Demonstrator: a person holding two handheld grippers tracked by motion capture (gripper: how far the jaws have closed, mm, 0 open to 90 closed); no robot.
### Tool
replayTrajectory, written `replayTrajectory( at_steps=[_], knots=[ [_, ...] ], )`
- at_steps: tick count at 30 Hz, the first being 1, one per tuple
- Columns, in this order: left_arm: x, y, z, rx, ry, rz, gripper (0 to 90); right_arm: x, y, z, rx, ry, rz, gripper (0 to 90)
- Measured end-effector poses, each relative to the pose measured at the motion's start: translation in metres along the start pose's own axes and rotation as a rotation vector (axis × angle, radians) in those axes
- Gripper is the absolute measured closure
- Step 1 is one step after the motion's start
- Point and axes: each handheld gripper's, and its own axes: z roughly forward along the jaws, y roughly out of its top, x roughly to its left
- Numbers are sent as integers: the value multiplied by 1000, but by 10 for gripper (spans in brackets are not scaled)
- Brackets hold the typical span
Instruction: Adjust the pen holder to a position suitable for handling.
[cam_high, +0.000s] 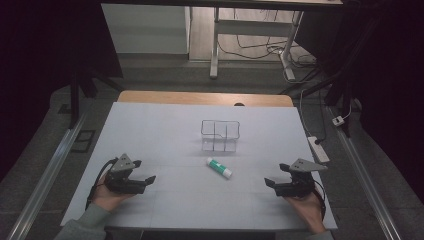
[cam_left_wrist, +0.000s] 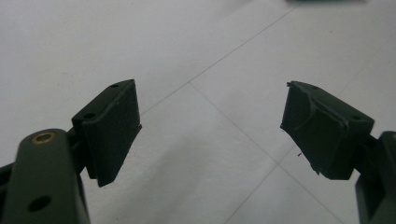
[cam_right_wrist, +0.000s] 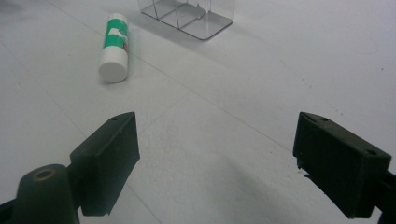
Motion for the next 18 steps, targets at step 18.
replayTrajectory(
  at_steps=[18],
  knots=[
    [6,3,0,-24,-18,-14,190,2,5,-1,-48,6,32,165]
  ],
)
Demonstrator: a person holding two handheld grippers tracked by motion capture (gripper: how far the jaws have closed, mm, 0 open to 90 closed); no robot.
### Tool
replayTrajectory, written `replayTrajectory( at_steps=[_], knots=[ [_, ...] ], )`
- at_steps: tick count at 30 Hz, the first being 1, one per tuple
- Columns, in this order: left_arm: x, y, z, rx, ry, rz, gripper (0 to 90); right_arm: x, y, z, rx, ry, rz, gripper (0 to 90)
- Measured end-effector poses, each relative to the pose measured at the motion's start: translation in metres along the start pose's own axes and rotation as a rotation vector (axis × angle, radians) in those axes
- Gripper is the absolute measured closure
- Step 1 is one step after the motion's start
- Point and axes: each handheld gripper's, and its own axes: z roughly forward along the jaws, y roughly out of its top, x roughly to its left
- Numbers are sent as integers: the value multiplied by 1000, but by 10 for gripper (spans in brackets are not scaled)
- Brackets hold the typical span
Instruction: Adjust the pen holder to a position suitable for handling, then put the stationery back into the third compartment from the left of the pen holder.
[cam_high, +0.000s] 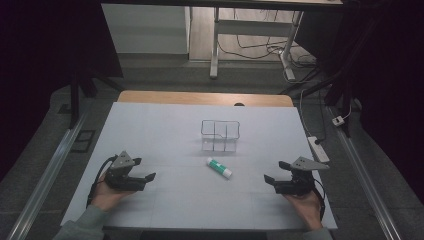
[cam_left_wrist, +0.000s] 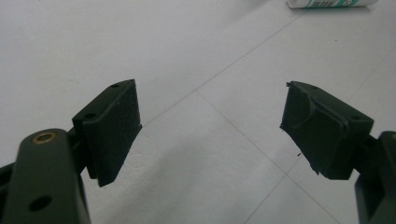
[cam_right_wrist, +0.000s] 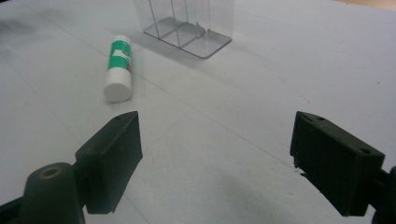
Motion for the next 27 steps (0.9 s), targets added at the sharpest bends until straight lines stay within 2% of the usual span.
replayTrajectory(
  at_steps=[3,7,16,24,27],
  knots=[
    [0,0,-3,-13,2,4,191,2,0,3,18,-9,-15,166],
    [-3,-2,-4,-7,3,14,190,3,1,4,24,6,-18,167],
    [-5,-3,-5,-3,8,22,190,7,3,5,18,12,-34,167],
    [-4,-5,-7,-3,6,8,190,10,8,9,23,28,-39,166],
    [-4,-6,-7,0,2,6,190,13,13,12,26,38,-56,166]
  ],
)
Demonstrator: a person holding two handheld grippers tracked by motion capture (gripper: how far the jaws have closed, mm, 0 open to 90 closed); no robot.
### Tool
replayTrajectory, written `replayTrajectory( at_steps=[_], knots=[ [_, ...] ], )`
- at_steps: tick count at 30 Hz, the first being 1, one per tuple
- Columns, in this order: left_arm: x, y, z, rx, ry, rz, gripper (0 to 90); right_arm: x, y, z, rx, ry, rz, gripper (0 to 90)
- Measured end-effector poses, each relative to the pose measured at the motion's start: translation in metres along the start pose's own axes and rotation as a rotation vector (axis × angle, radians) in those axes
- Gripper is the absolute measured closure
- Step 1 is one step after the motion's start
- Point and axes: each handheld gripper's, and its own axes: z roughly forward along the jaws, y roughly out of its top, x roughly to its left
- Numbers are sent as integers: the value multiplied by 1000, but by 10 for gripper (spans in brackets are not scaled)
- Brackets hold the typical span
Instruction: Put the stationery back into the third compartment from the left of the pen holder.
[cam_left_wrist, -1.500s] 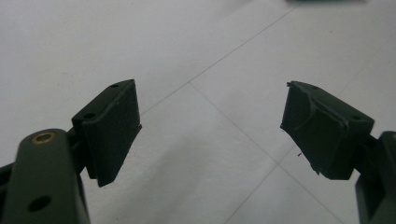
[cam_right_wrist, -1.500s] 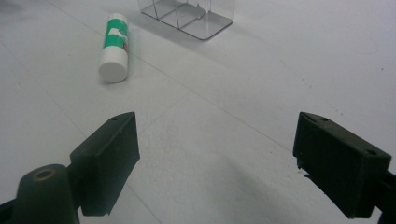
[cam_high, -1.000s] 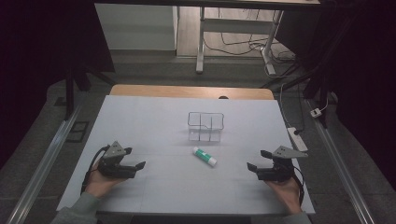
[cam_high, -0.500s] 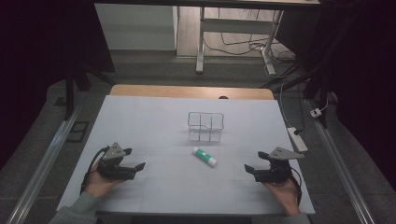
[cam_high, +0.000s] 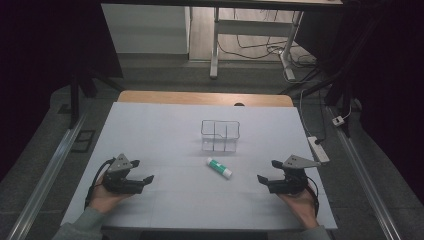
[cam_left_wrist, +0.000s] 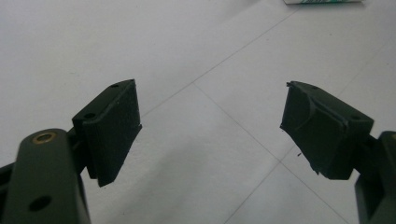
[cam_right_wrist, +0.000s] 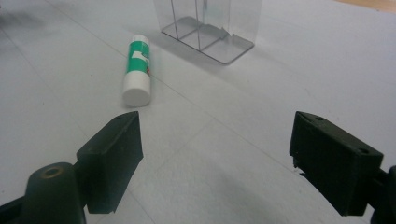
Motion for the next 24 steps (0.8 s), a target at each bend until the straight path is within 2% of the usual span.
replayTrajectory(
  at_steps=[10,16,18,24],
  knots=[
    [-1,-3,0,11,4,2,190,7,12,12,18,33,-23,167],
    [-3,-6,-5,14,17,0,189,13,26,21,16,55,-35,171],
    [-3,-7,-5,12,20,-1,189,15,30,25,29,56,-55,172],
    [-1,-7,-4,11,22,-2,190,24,39,32,57,70,-65,173]
  ],
)
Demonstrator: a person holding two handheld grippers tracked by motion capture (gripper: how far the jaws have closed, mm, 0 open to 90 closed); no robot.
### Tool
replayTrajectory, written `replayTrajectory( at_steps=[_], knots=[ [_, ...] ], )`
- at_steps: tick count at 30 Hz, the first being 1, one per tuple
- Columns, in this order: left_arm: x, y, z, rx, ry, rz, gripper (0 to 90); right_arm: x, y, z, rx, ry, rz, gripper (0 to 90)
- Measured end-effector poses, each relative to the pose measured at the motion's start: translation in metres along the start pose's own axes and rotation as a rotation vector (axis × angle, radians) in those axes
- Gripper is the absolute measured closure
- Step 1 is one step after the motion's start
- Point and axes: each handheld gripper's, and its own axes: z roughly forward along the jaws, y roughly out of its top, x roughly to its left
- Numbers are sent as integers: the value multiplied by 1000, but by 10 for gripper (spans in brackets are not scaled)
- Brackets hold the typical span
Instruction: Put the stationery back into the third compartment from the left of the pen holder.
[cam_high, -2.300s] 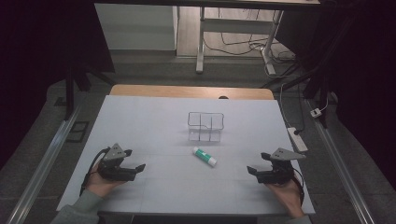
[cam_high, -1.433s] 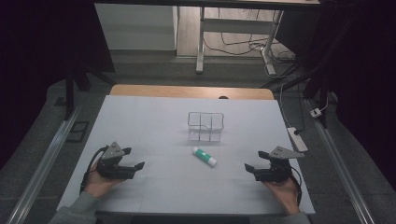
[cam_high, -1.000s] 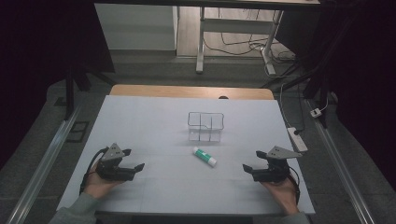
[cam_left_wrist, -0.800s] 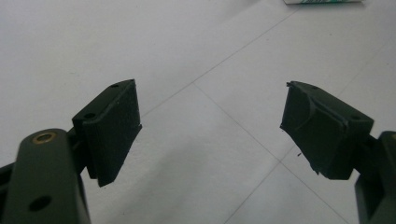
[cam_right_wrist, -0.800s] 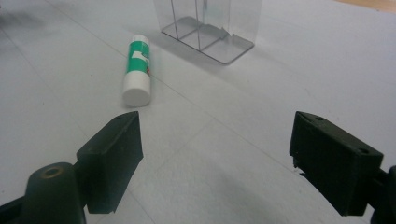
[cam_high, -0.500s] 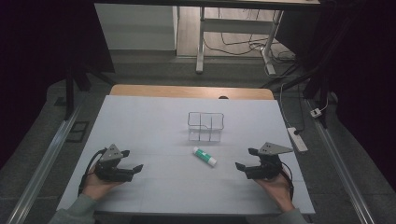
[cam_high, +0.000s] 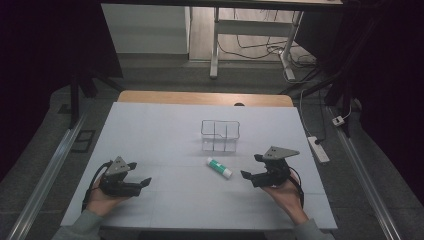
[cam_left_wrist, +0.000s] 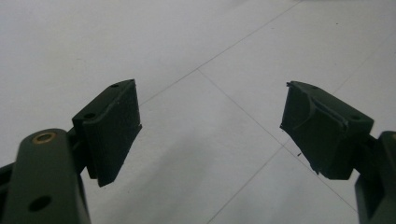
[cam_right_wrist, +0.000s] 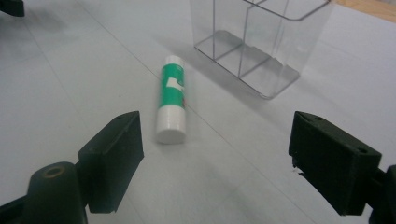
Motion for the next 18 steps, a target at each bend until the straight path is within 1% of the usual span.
replayTrajectory(
  at_steps=[1,3,5,7,11,15,17,18],
  knots=[
    [0,0,0,0,0,0,191,0,0,0,0,0,0,173],
    [0,0,1,1,-1,4,191,2,6,3,9,3,-6,173],
    [0,1,2,-1,-4,4,191,3,8,5,16,11,-1,175],
    [0,2,1,-5,-6,7,191,5,12,7,32,13,2,178],
    [0,3,2,-9,-8,7,192,8,21,12,42,26,-8,179],
    [2,3,4,-3,-6,1,192,12,28,17,75,28,-26,184],
    [2,3,4,-3,-3,-3,192,13,32,21,98,36,-29,185],
    [2,3,4,-3,-3,-3,192,13,35,23,98,45,-31,185]
  ],
)
